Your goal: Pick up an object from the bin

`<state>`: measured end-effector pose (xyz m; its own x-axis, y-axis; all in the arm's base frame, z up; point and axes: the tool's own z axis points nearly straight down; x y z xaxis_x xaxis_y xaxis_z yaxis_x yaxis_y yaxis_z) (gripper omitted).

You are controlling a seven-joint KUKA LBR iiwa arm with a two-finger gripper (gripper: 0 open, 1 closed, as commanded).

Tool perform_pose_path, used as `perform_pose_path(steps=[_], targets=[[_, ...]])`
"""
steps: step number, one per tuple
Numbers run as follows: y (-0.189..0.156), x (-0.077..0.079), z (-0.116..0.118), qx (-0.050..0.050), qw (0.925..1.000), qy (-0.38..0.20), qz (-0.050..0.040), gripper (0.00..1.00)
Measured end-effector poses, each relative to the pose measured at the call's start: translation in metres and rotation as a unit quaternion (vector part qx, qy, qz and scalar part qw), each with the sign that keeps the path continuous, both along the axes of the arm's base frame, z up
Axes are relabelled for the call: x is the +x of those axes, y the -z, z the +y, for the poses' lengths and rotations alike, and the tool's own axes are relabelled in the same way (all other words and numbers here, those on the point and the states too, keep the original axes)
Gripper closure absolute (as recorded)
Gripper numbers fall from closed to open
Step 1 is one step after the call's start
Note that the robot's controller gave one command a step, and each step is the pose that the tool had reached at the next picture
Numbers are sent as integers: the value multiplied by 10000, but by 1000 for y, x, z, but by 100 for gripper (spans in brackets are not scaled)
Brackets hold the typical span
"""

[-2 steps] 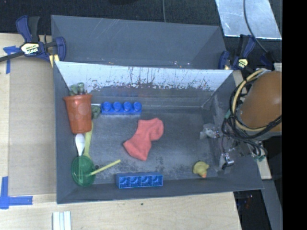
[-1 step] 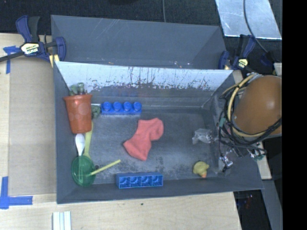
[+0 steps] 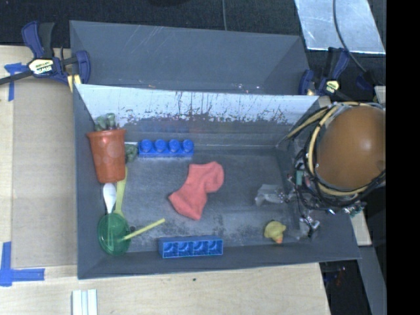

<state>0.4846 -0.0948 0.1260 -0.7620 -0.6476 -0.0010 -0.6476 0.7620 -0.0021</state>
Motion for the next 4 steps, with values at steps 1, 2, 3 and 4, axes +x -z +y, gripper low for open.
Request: perform_pose_path(steps=[1, 2, 3, 4], targets=[[57, 9, 2, -2, 10000, -85, -23, 0], [55, 6, 0, -14, 9977, -676, -52, 100], [55, 6, 0, -14, 9977, -679, -52, 100], [25, 3, 1, 3, 9977, -678, -12, 100]])
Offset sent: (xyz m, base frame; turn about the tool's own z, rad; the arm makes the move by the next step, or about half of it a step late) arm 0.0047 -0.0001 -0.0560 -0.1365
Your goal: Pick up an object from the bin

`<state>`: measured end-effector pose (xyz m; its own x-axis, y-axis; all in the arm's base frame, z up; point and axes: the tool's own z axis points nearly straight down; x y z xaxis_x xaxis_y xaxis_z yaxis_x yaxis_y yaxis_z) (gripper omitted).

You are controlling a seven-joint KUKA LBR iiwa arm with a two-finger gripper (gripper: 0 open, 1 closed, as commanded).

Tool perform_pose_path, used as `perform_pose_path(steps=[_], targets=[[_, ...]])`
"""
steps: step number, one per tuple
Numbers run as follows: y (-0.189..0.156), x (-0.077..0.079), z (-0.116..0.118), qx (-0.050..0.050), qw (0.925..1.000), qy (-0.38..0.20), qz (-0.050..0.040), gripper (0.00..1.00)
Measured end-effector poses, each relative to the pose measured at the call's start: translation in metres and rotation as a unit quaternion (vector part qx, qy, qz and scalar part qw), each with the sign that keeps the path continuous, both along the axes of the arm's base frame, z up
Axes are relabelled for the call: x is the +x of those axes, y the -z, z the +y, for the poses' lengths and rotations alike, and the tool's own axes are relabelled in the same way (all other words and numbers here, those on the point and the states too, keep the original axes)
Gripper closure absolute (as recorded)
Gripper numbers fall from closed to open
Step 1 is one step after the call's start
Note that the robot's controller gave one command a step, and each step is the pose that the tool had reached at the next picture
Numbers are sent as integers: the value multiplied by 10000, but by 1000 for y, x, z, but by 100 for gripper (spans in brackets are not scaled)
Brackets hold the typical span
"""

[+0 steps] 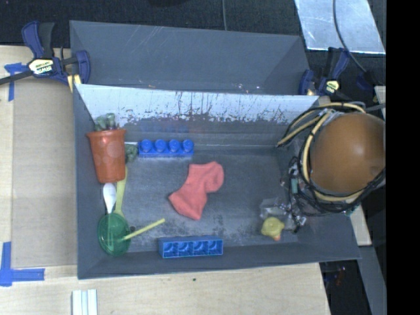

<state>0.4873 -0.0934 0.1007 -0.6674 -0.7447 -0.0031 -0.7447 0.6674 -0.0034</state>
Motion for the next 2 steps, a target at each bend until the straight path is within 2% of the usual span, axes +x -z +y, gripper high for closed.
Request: perform_pose_path(steps=[1, 2], targets=[[-26, 3, -1, -14, 10000, 8, -65, 100], [-31, 3, -1, -10, 10000, 15, -68, 100]])
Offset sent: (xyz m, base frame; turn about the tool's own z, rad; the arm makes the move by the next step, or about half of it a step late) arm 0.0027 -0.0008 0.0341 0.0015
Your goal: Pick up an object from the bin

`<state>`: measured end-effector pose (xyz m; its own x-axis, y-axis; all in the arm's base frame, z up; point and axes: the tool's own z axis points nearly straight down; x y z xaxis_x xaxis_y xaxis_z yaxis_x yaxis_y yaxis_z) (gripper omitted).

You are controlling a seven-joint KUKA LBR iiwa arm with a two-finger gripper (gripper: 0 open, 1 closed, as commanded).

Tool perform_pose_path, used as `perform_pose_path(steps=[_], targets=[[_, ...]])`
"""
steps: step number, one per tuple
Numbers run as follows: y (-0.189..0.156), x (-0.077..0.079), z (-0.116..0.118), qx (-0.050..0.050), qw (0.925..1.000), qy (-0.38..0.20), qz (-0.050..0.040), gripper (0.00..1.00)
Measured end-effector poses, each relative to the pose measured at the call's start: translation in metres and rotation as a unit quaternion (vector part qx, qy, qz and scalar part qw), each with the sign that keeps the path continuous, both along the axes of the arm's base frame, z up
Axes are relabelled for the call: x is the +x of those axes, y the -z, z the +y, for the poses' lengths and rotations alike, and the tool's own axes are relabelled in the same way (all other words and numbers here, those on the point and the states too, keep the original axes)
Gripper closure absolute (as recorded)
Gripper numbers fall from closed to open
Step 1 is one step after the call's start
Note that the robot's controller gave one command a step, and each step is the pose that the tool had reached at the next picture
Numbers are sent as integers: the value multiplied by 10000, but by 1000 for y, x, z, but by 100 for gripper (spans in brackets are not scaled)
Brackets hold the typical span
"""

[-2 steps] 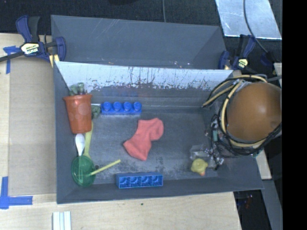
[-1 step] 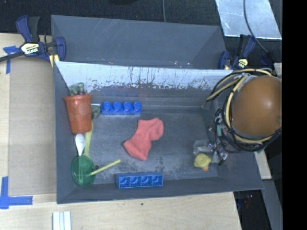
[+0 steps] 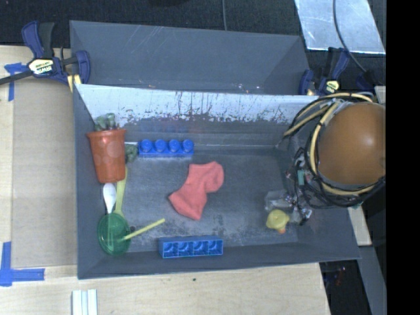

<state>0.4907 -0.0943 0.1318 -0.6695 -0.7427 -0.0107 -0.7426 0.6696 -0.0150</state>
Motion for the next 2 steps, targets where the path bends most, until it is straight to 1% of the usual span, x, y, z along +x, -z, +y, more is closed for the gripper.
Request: perform_pose_path(steps=[1, 2], targets=[[-27, 0, 0, 4, 10000, 8, 3, 100], [-41, 0, 0, 5, 10000, 13, -4, 100]])
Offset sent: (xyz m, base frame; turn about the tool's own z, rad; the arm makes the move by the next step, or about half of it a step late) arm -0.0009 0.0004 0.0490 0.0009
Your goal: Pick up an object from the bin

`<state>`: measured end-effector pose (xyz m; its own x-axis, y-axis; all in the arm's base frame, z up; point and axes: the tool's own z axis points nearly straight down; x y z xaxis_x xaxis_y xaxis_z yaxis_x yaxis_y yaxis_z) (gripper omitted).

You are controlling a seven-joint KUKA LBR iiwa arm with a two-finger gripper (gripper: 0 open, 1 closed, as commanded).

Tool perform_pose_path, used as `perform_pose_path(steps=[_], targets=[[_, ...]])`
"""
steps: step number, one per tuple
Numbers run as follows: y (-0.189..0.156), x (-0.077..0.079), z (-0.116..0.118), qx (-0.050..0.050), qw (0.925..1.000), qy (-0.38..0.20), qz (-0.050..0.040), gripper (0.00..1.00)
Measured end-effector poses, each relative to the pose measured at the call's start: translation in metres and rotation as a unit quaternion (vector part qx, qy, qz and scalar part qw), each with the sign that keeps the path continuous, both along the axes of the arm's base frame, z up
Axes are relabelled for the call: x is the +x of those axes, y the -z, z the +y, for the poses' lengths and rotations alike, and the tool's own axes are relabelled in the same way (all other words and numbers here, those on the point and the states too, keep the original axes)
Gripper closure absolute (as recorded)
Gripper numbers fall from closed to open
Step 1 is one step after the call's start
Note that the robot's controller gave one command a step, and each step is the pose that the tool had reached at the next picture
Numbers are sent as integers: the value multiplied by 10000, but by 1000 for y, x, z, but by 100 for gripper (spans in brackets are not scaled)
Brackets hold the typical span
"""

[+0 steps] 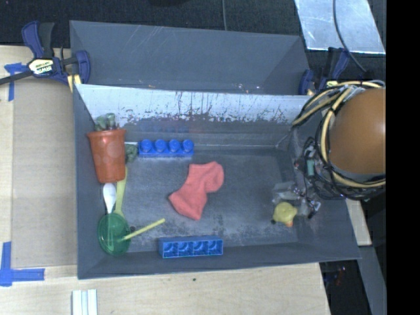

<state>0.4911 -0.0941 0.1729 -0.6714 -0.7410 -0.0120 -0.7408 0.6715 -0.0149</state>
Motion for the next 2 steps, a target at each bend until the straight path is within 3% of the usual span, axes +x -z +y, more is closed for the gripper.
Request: perform_pose_path(steps=[2], targets=[[-44, 1, 0, 4, 10000, 9, -8, 100]])
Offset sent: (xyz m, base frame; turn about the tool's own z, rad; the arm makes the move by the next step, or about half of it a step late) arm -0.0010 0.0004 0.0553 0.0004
